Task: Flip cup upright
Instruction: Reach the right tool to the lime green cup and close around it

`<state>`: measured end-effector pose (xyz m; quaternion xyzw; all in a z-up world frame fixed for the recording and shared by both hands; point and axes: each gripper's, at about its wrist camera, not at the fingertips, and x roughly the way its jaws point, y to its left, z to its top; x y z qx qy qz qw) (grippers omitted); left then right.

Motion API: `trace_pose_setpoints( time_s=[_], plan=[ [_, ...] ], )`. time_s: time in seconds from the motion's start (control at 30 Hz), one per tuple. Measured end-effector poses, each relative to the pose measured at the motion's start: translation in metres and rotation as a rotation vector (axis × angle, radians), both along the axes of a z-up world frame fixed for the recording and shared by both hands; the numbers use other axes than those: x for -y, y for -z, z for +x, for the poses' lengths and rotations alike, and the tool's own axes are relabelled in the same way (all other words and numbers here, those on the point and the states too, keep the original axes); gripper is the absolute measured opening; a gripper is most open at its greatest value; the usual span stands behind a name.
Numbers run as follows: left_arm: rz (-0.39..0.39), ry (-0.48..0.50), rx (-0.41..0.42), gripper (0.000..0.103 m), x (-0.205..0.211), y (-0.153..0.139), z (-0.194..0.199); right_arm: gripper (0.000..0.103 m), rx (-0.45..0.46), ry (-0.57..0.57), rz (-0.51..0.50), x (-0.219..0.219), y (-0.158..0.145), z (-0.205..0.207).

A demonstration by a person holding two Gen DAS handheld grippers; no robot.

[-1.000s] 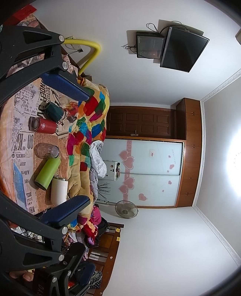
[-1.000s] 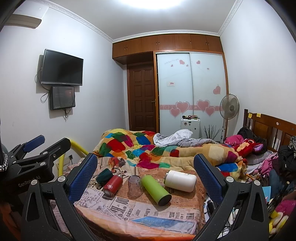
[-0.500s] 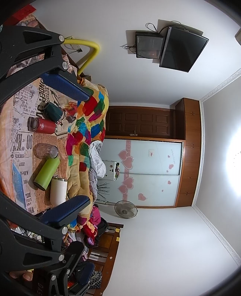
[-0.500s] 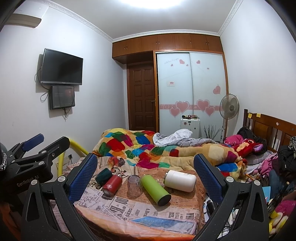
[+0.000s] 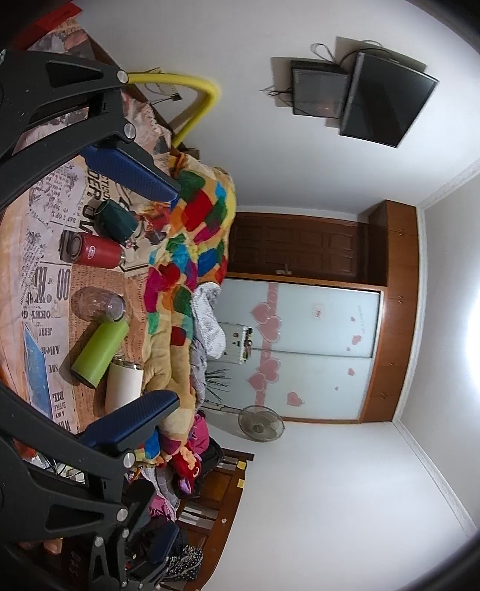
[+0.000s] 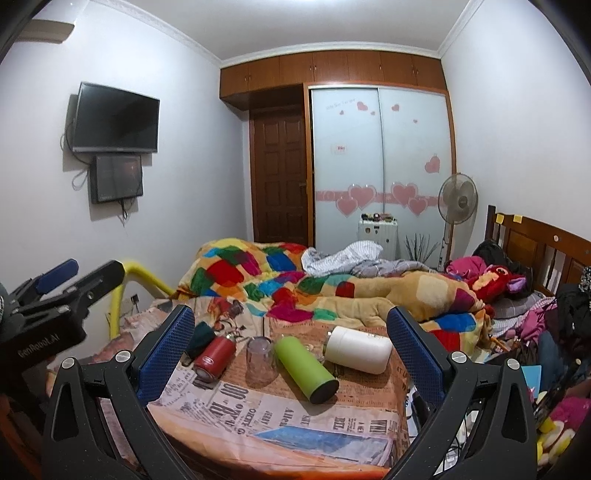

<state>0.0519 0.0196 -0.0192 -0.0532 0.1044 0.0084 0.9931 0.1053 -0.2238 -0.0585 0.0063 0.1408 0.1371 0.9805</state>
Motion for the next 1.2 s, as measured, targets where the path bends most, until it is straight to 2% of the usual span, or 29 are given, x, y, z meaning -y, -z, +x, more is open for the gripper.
trace_pose_setpoints(
  time_s=[0.2, 0.43, 0.73, 0.87, 1.2],
  plan=[
    [-0.041, -0.007, -0.094, 0.102, -0.017, 0.026, 0.041, 0.103, -0.095, -0.004, -0.066, -0.004, 0.025, 0.041],
    [-0.091, -0.028, -0.219, 0.102, -0.033, 0.072, 0.092, 0.103, -0.243, -0.044, -0.176, -0.004, 0.063, 0.102],
    [-0.097, -0.057, -0.334, 0.102, -0.039, 0.121, 0.132, 0.101, -0.530, -0.183, -0.234, -0.019, 0.124, 0.193],
    [-0.082, -0.051, -0.360, 0.102, -0.038, 0.133, 0.143, 0.096, -0.626, -0.234, -0.243, -0.025, 0.143, 0.222],
    [-0.074, -0.033, -0.406, 0.102, -0.030, 0.154, 0.162, 0.080, -0.762, -0.323, -0.331, -0.041, 0.178, 0.258]
  ],
)
